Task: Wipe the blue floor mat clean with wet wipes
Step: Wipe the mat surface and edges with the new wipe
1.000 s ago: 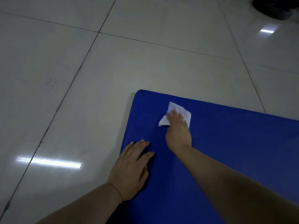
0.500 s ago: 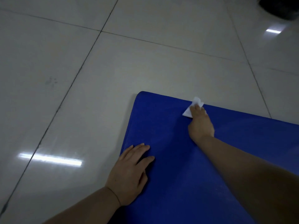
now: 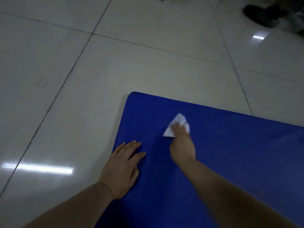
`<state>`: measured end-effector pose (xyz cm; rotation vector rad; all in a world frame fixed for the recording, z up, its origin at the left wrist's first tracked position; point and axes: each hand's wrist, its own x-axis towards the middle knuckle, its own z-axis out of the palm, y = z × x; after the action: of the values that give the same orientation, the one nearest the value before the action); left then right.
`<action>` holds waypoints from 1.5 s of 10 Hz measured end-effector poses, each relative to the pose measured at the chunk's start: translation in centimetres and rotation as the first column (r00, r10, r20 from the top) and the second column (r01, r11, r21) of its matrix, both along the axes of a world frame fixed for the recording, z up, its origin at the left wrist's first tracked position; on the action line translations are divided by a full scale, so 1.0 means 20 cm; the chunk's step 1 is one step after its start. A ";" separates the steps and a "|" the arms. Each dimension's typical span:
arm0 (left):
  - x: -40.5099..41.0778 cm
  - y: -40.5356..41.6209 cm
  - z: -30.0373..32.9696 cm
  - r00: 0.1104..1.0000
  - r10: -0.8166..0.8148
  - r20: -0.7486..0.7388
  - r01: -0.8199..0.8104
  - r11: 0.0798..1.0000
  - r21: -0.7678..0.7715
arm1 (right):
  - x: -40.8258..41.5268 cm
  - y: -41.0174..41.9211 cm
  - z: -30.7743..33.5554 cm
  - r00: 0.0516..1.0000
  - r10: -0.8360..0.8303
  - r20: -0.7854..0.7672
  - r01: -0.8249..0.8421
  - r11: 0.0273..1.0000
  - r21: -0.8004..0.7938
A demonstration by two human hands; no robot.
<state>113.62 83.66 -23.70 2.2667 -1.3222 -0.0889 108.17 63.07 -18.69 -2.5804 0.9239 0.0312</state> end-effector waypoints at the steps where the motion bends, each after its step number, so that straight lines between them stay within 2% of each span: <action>1: 0.00 0.00 0.00 1.000 -0.013 0.003 0.013 1.000 -0.018 | 0.08 0.20 0.01 0.940 0.341 0.018 -0.341 0.933 0.113; 2: -0.01 -0.01 0.01 1.000 -0.009 0.008 0.010 0.999 -0.030 | 0.13 0.25 -0.01 0.881 0.473 0.025 -0.470 0.867 0.164; 3: -0.01 0.00 0.00 0.998 0.031 0.062 -0.025 0.996 -0.088 | 0.07 0.19 0.01 0.911 0.412 0.012 -0.411 0.903 0.127; 4: -0.01 0.04 0.00 0.990 0.111 0.085 -0.099 0.987 -0.128 | -0.08 0.04 0.00 0.990 0.138 -0.031 -0.135 0.988 0.080; 5: -0.01 0.12 -0.01 0.988 0.125 0.088 -0.116 0.988 -0.103 | -0.21 0.04 0.00 0.992 -0.087 -0.086 0.085 0.996 -0.028; 6: -0.06 0.18 0.00 0.993 0.051 0.105 -0.042 0.995 -0.085 | -0.20 0.18 -0.01 0.996 0.011 -0.084 -0.012 1.000 -0.011; 7: -0.14 0.21 0.01 0.992 -0.079 0.103 0.087 0.993 -0.082 | -0.13 0.34 0.01 0.943 0.330 -0.036 -0.328 0.943 0.054; 8: -0.21 0.24 0.00 0.984 -0.154 0.087 0.161 0.984 -0.080 | -0.14 0.37 0.01 0.852 0.524 -0.013 -0.523 0.850 -0.054; 9: -0.22 0.27 -0.02 0.975 -0.197 0.104 0.204 0.977 -0.066 | -0.22 0.24 0.00 0.921 0.358 -0.151 -0.371 0.926 -0.068; 10: -0.26 0.29 -0.03 0.958 -0.267 0.105 0.272 0.961 -0.040 | -0.28 0.16 0.00 0.990 0.026 -0.138 -0.033 0.998 -0.047; 11: -0.29 0.31 -0.03 0.947 -0.311 0.076 0.313 0.950 -0.016 | -0.19 0.31 0.02 0.994 0.037 -0.104 -0.042 0.998 -0.047; 12: -0.27 0.30 -0.02 0.946 -0.323 -0.020 0.322 0.945 -0.059 | -0.02 0.53 0.02 0.934 0.357 0.003 -0.355 0.929 0.100; 13: -0.27 0.30 0.00 0.948 -0.313 -0.061 0.308 0.948 -0.080 | 0.05 0.61 0.01 0.699 0.708 -0.101 -0.692 0.706 0.151; 14: -0.23 0.30 0.02 0.949 -0.316 -0.019 0.314 0.946 -0.082 | 0.00 0.47 0.04 0.657 0.753 -0.035 -0.736 0.652 0.181; 15: -0.14 0.30 0.03 0.971 -0.218 0.100 0.226 0.971 -0.073 | -0.16 0.31 0.05 0.766 0.641 0.058 -0.634 0.737 0.235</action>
<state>110.73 89.65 -23.16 2.0675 -1.5944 -0.0067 105.04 69.26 -17.72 -2.5311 -0.0173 0.3496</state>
